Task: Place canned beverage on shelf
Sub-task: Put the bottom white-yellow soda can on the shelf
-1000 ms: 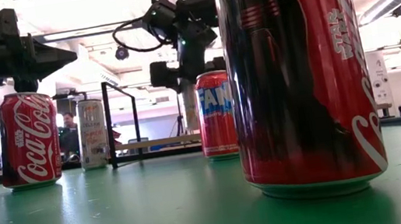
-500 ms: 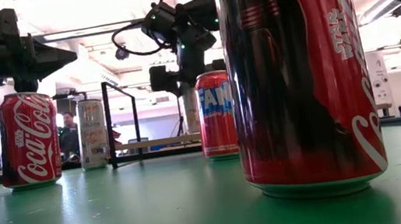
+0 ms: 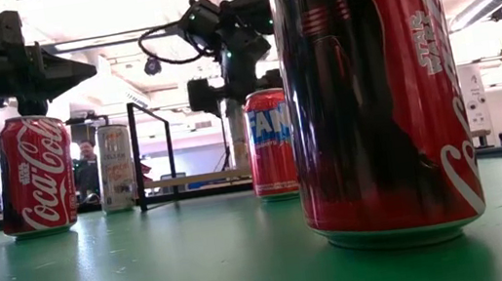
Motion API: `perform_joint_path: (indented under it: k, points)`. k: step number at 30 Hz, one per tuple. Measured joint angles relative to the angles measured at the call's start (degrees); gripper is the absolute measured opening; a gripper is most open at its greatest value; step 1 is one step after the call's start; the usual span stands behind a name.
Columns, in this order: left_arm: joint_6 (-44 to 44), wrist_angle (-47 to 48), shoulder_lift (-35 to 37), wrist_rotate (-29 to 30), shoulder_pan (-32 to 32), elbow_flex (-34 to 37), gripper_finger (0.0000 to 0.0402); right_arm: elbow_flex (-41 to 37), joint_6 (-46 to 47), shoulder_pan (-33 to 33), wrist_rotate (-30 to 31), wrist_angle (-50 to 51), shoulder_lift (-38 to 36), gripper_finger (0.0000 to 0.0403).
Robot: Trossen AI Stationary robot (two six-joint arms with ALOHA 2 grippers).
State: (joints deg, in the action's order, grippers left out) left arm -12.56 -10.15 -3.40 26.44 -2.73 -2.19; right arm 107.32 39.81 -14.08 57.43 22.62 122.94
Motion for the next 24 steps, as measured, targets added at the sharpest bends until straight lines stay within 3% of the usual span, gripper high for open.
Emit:
perform_joint_path:
  k: [11, 16, 21, 24]
  points:
    - [0.0, 0.0, 0.0, 0.0, 0.0, 0.0, 0.0000, 0.0, 1.5, 4.0, -1.0, 9.4, -8.9, 0.0372]
    - [0.0, 0.0, 0.0, 0.0, 0.0, 0.0, 0.0000, 0.0, 8.1, 3.1, -15.7, 17.9, -14.5, 0.0372]
    - [0.0, 0.0, 0.0, 0.0, 0.0, 0.0, 0.0000, 0.0, 5.9, -0.1, -34.3, 21.9, -19.9, 0.0372]
    - [0.0, 0.0, 0.0, 0.0, 0.0, 0.0, 0.0000, 0.0, 5.1, -1.2, -40.9, 23.7, -21.3, 0.0372]
